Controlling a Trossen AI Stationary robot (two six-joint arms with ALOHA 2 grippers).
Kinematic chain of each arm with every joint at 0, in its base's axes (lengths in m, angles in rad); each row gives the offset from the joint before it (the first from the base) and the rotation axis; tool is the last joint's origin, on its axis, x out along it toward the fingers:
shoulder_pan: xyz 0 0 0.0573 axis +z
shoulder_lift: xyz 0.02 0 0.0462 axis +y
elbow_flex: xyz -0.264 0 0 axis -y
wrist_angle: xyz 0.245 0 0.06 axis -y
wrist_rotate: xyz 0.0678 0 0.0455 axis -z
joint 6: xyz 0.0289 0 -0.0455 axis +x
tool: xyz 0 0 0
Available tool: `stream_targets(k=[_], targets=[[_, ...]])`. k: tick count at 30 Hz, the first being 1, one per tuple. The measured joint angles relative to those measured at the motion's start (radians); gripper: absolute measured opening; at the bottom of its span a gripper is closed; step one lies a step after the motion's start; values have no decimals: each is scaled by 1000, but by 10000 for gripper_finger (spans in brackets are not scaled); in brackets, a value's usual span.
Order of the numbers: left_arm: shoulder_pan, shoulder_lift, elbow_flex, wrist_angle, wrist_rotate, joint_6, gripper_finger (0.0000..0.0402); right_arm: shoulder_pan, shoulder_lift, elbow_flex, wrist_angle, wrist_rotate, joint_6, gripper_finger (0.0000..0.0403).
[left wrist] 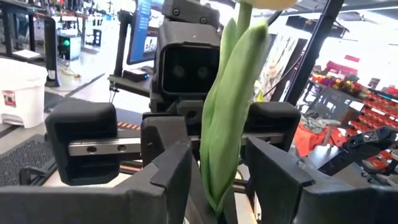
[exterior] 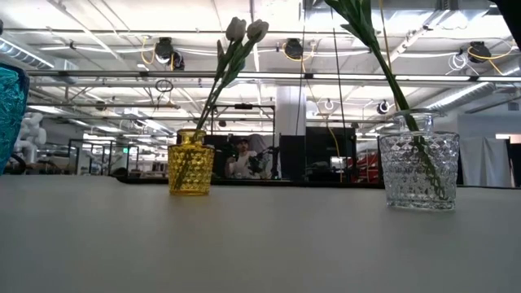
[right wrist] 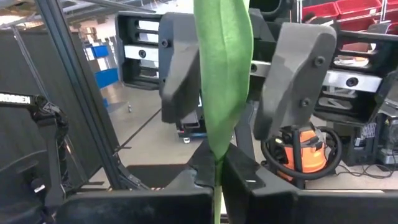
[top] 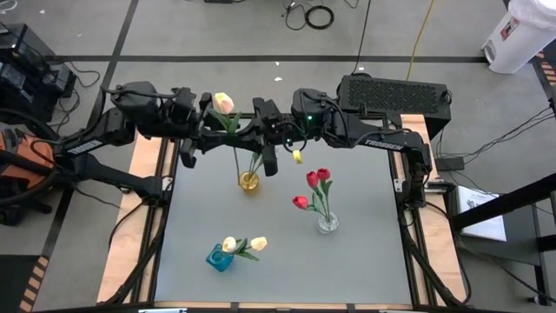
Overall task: Sort flowers into vase by color
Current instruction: Put the yellow tulip into the blue vase
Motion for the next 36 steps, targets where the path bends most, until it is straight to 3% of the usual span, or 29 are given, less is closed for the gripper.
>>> stream_targets(k=[12, 25, 36], targets=[[0, -1, 0, -1, -8, 8, 146, 0, 0, 0, -1, 0, 0, 0], [0, -1, 0, -1, -38, 30, 13, -1, 0, 0, -3, 3, 0, 0], [0, -1, 0, -8, -40, 32, 10, 0, 0, 0, -5, 2, 0, 0]])
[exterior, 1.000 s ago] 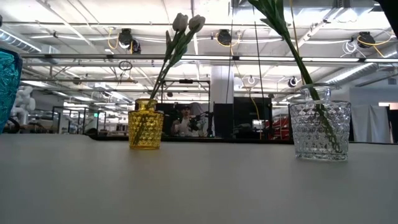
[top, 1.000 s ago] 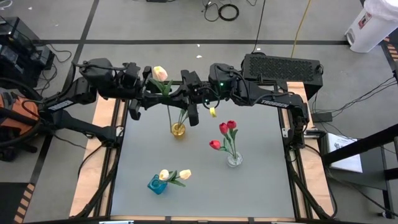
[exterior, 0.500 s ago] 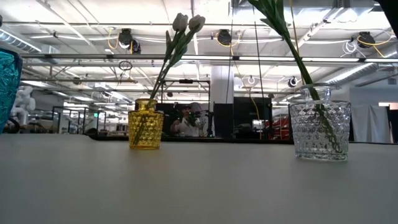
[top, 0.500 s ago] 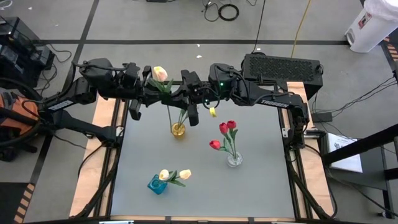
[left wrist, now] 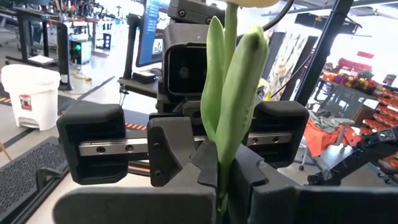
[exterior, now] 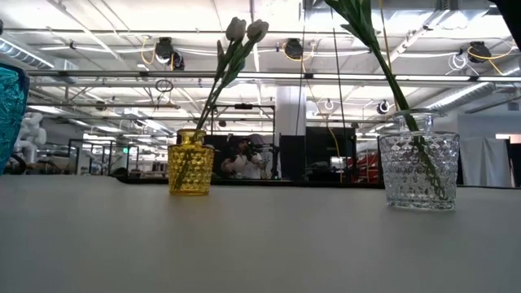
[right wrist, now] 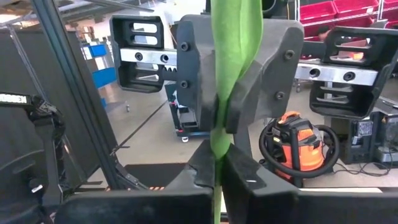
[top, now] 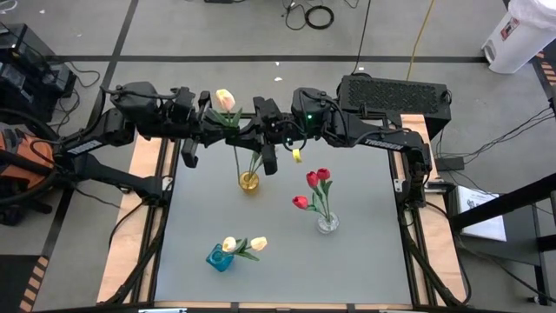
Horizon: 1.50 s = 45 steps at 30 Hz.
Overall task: Sort flowers into vase by color
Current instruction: Put the yellow tulip into the blue vase
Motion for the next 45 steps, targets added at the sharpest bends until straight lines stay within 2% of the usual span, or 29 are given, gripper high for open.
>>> stream_targets(k=[24, 38, 45], targets=[[0, 0, -1, -51, 6, 1, 10, 0, -1, 0, -34, -4, 19, 85], [0, -39, -1, -87, -15, 22, 14, -2, -49, 0, -93, -1, 15, 105], [0, -80, -1, -137, -37, 28, 14, -7, -110, 0, -188, 1, -3, 105]])
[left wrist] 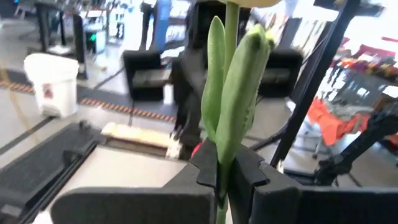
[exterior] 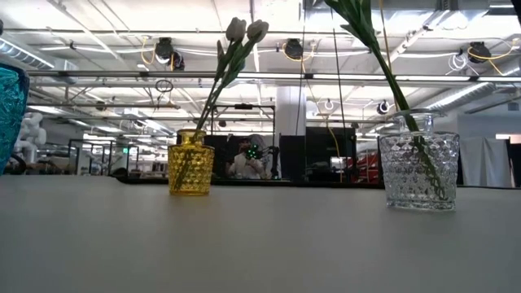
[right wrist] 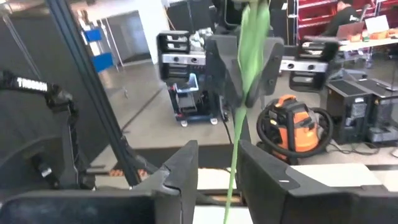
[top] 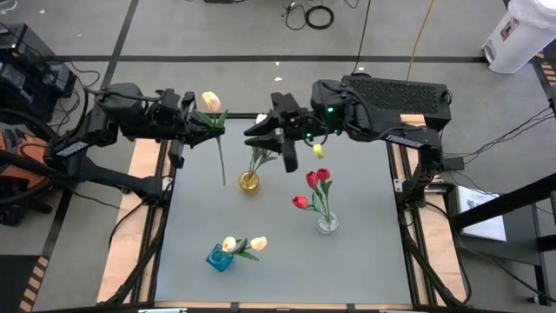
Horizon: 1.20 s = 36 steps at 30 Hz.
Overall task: Sort flowers into vase by color
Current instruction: Put the yellow tulip into the blue vase
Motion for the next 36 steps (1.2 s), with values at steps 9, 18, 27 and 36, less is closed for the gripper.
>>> stream_targets(k=[9, 18, 27, 36], targets=[[0, -78, 0, -183, -61, 23, 15, -18, -109, 0, -230, 29, -73, 105], [0, -154, 0, -320, -133, 19, 15, -28, -205, 0, -527, 210, -119, 105], [0, -254, 0, -434, -199, 18, 15, -28, -306, 0, -760, 310, -120, 105], [0, -392, -34, -478, -268, 6, 15, -28, -457, 0, -891, 427, -88, 105]])
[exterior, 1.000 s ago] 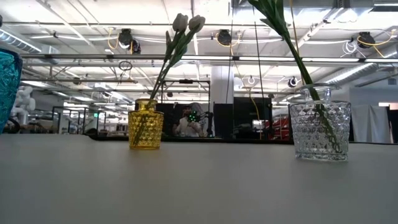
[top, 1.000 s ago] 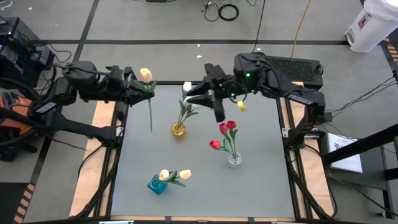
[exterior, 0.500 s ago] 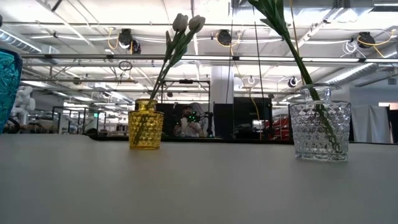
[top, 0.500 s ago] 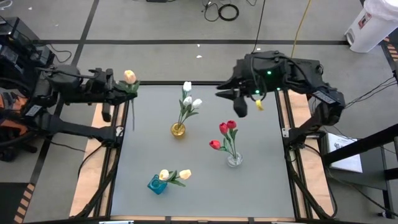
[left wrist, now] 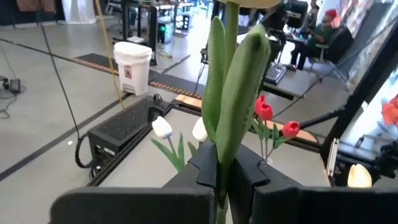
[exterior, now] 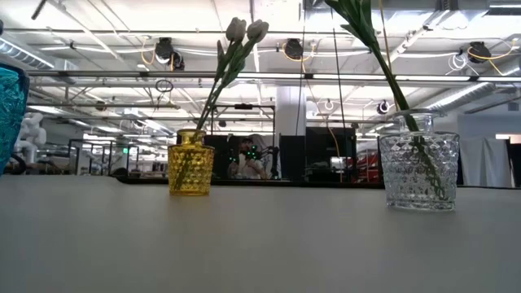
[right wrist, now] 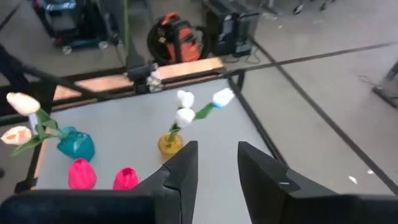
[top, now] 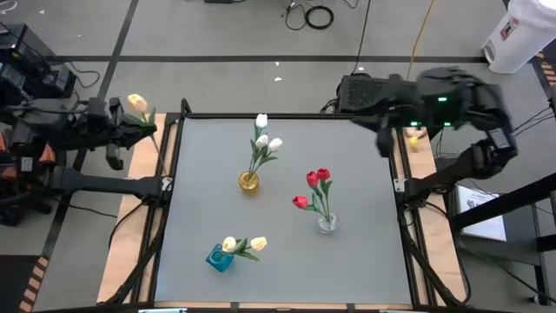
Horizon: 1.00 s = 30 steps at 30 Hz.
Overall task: Sort flowers into vase by color
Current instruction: Put the yellow tulip into the blue vase
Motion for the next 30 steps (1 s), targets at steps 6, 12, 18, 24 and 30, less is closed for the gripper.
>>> stream_targets(k=[6, 12, 18, 24, 30], targets=[[0, -84, -48, -11, -11, -17, 15, 0, -131, 0, -35, 56, 59, 105], [0, -164, -123, -10, -21, -17, 15, 0, -244, 0, -46, 103, 116, 105], [0, -234, -218, 1, -48, -48, 15, 0, -360, -87, -39, 226, 129, 105], [0, -289, -344, 118, -52, -77, 15, 0, -536, -392, 59, 325, 157, 105], [0, -313, -501, 301, -40, -117, 15, 0, -752, -832, 335, 359, 191, 105]])
